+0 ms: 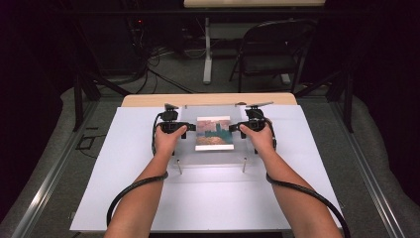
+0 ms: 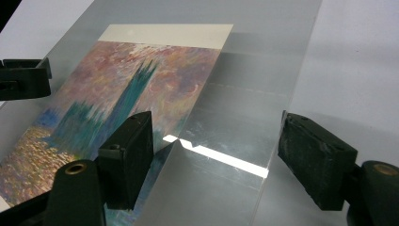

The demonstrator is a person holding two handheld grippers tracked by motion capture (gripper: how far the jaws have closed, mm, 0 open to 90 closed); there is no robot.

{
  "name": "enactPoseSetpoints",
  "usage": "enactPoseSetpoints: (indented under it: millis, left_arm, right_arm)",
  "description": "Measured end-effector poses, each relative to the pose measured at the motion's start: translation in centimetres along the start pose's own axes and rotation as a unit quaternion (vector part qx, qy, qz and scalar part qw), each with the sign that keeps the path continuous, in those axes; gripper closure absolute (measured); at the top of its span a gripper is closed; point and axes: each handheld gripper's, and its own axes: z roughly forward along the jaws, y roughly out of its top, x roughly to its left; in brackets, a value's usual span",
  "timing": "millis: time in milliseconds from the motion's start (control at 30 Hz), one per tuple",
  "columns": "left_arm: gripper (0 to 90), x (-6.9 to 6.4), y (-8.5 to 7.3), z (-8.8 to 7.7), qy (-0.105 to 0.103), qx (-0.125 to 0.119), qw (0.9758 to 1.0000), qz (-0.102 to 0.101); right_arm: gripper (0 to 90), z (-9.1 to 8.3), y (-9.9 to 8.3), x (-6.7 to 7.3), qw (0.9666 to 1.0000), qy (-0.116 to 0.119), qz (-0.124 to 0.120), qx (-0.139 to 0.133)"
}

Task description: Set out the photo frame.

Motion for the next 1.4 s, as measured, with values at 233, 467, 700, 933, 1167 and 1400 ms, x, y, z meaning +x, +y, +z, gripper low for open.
enactPoseSetpoints:
  millis: [233,467,700,933,1167,1400]
  left_arm:
    - [21.1,0.0,0.2,0.1,-0.002,0.004,1.0000,0.003]
    - [23.8,0.4,0.2,-0.1,-0.013,0.008,0.9999,-0.003]
    - [27.4,0.6,0.4,-0.3,-0.017,0.019,0.9997,-0.007]
    - [30.7,0.7,0.5,-0.4,-0.016,0.019,0.9996,-0.016]
    - [31.7,0.6,0.5,-0.6,-0.016,0.015,0.9996,-0.017]
    - [33.6,0.6,0.6,-1.0,-0.019,0.011,0.9997,-0.013]
  right_arm:
    - [25.3,0.3,0.1,0.0,1.0000,0.003,0.004,0.001]
    - [26.0,0.3,0.1,0.0,1.0000,0.001,0.003,0.000]
    - [28.3,0.1,0.2,-0.2,1.0000,0.005,0.005,0.003]
    - [28.4,0.0,0.1,-0.2,1.0000,0.005,0.004,0.000]
    - [28.7,-0.1,0.0,-0.2,1.0000,0.008,0.001,-0.005]
    - [30.0,-0.5,0.1,0.0,1.0000,0.005,-0.004,-0.007]
